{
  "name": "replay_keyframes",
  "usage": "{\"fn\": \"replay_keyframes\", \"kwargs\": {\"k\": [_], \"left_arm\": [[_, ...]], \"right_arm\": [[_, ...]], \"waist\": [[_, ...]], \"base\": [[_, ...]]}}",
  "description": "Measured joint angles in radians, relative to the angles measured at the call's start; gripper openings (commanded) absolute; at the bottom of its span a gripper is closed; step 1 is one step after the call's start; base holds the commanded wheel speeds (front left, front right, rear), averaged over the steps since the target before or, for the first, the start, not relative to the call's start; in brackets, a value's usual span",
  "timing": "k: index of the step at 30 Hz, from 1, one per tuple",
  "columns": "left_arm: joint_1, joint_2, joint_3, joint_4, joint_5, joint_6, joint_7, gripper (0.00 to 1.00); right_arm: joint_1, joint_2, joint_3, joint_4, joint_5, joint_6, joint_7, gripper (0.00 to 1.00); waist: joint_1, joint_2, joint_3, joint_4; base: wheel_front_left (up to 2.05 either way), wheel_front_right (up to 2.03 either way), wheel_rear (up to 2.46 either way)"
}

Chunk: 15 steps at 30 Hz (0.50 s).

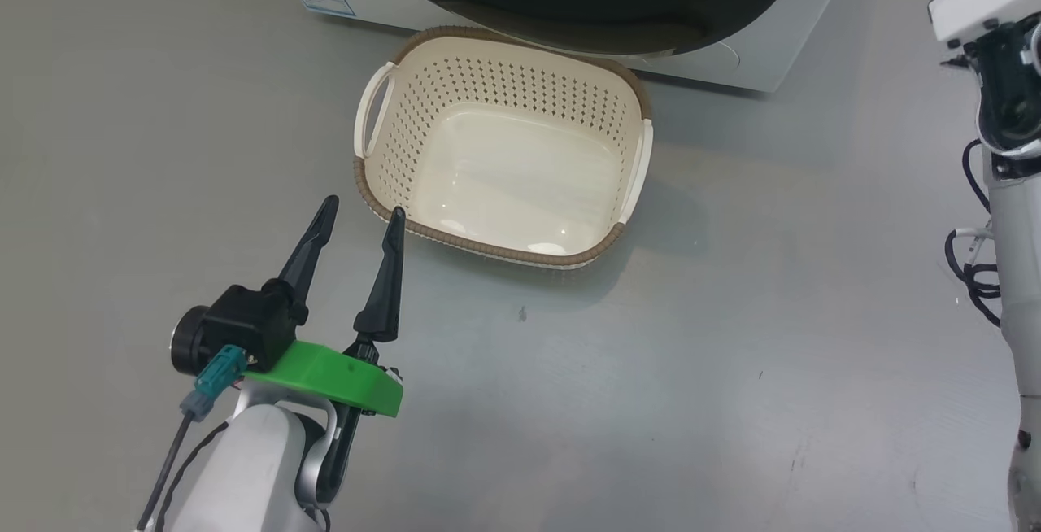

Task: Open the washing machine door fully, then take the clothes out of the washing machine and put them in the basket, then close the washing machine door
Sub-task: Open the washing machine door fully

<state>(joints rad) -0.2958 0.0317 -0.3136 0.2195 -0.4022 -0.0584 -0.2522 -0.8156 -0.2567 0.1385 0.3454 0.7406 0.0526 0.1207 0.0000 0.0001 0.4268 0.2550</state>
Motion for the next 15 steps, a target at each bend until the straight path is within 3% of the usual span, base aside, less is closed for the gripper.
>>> {"fn": "replay_keyframes", "kwargs": {"k": [6,15], "left_arm": [[-0.009,-0.001,-0.002,0.006,-0.002,0.000,0.000,1.00],[-0.011,-0.001,-0.013,0.016,-0.003,0.000,0.000,1.00]], "right_arm": [[-0.043,0.095,-0.070,0.060,0.166,-0.027,0.068,0.00],[-0.117,0.118,-0.122,0.112,0.267,-0.058,0.151,0.00]], "waist": [[0.0000,0.0000,0.008,0.012],[0.0000,0.0000,0.011,0.023]], "base": [[0.00,0.00,0.00],[0.00,0.00,0.00]]}}
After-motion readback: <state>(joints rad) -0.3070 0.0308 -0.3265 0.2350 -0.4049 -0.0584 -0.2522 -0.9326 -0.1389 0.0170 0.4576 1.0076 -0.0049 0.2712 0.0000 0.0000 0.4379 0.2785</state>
